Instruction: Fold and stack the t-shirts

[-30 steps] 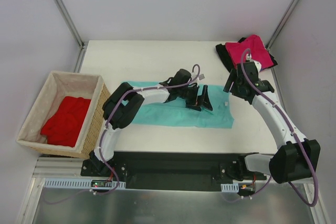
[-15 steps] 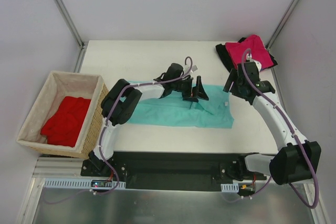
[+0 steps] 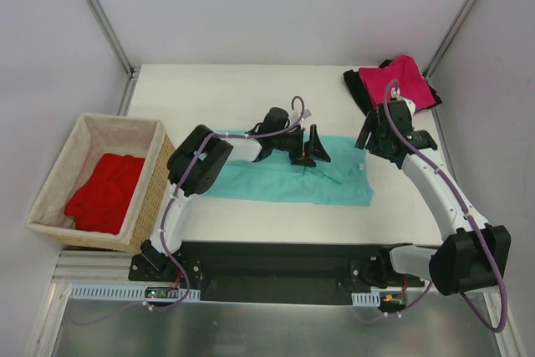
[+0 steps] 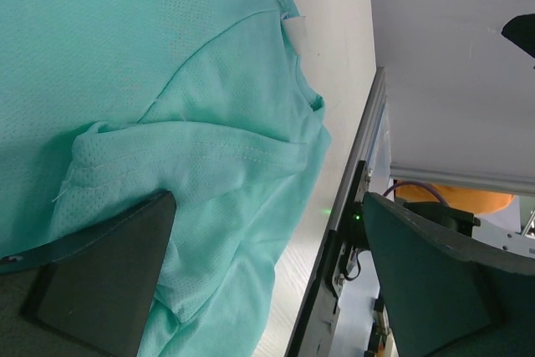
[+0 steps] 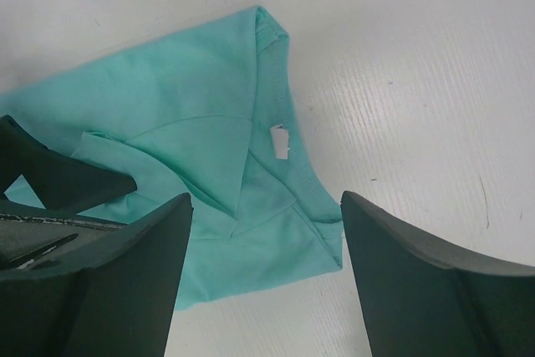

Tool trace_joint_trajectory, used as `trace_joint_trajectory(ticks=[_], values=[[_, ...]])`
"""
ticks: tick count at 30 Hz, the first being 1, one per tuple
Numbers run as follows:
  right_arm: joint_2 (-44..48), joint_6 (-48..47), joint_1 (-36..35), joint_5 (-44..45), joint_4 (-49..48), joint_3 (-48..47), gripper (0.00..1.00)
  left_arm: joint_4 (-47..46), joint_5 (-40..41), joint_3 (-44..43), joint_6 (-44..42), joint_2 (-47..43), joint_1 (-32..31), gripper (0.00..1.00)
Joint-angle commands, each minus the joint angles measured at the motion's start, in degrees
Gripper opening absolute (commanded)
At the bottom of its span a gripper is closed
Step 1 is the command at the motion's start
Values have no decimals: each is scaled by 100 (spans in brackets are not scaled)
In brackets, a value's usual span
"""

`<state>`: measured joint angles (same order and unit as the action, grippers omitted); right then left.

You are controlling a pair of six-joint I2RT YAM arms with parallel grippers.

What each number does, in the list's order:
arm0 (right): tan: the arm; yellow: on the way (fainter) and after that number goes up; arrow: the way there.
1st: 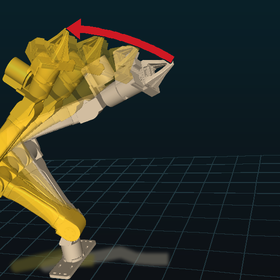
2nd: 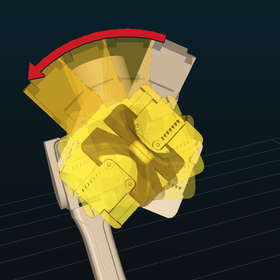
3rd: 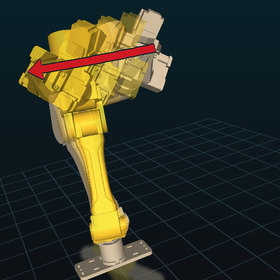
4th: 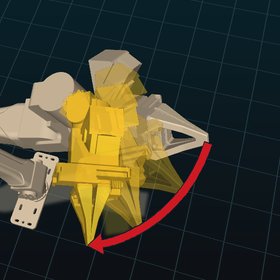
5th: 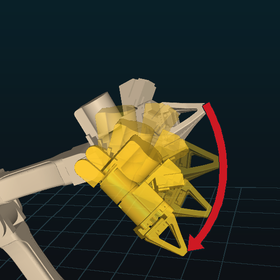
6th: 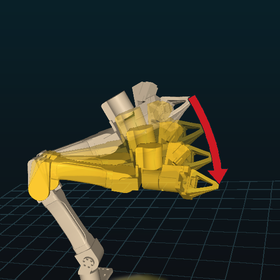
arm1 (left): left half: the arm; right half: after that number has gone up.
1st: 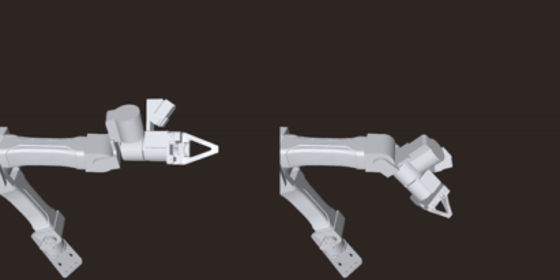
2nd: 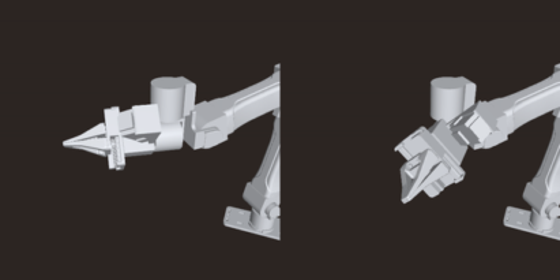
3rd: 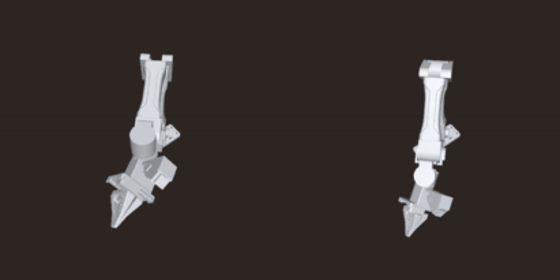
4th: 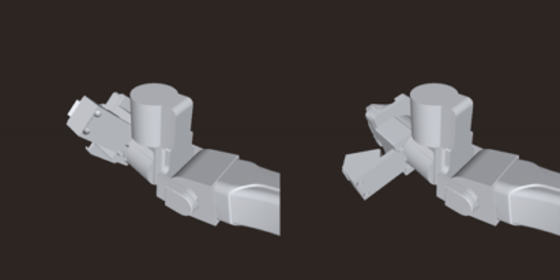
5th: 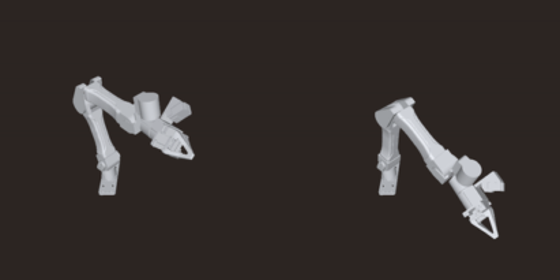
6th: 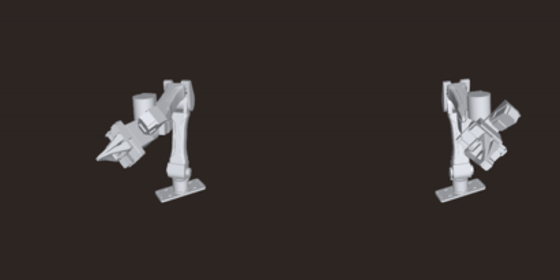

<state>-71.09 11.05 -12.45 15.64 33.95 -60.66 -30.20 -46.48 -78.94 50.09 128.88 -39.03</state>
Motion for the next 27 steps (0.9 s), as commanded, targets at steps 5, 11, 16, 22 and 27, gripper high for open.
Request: trace_joint_trajectory(ticks=[5, 11, 16, 22, 27], values=[[192, -77, 41, -70, -56, 2, 76, 277, -116, 142, -262, -723, -44, 96], [104, -33, 32, -157, -117, 37, 76, 715, -11, 195, -508, -1268, -44, 97], [-80, 2, 32, -237, -214, 107, 76, 1050, 51, 133, -693, -1567, -44, 97], [-124, 20, -30, -237, -284, 143, 76, 1218, 51, 45, -711, -1462, -52, 97], [-107, -6, -21, -193, -267, 151, 76, 1191, 86, 62, -684, -1331, -79, 97]])
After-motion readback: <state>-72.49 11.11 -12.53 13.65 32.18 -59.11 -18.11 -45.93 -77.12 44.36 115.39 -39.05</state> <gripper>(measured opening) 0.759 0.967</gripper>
